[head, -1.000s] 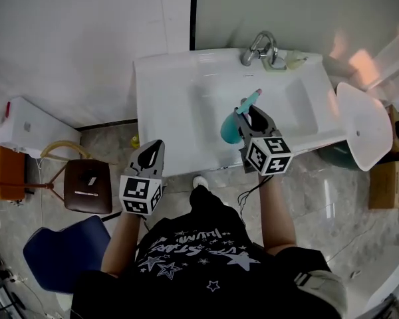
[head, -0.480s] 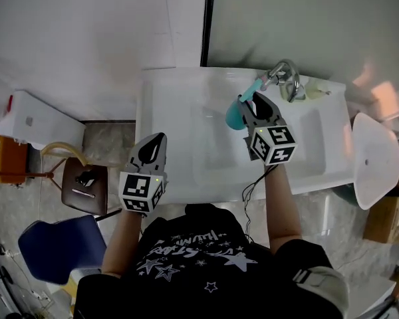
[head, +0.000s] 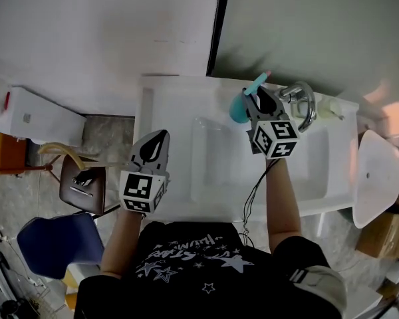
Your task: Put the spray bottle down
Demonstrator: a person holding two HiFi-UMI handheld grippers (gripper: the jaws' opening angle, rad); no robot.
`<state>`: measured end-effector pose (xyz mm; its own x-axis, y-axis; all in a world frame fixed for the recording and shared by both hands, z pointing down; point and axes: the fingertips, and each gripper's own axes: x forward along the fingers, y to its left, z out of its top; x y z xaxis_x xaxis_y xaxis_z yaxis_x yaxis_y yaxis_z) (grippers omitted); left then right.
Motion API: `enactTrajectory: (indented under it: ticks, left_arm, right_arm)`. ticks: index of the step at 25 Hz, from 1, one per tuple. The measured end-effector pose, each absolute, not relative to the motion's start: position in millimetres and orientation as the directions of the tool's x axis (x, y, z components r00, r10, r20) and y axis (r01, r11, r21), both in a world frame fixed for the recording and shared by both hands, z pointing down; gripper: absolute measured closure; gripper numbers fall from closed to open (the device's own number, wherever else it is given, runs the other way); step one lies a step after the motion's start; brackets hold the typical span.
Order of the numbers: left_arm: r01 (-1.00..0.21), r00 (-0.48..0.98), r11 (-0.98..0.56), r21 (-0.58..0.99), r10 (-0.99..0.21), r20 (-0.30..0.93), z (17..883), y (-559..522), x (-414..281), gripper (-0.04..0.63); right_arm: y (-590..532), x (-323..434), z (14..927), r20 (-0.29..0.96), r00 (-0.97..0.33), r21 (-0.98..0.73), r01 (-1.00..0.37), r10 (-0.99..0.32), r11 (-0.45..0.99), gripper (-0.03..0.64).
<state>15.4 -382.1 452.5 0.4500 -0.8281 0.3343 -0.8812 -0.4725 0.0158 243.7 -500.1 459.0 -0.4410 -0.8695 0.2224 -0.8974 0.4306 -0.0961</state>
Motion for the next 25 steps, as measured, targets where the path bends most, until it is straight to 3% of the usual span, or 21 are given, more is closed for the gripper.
enactTrajectory:
  ticks: [25]
  left_arm:
    - [-0.872,0.465,-0.485,0.065,-0.782,0.414,488,-418,43,0.58]
  right_arm:
    - [-547,257,489,0.111,-0.417,-0.101,-0.908,-0.902,0.408,0.466]
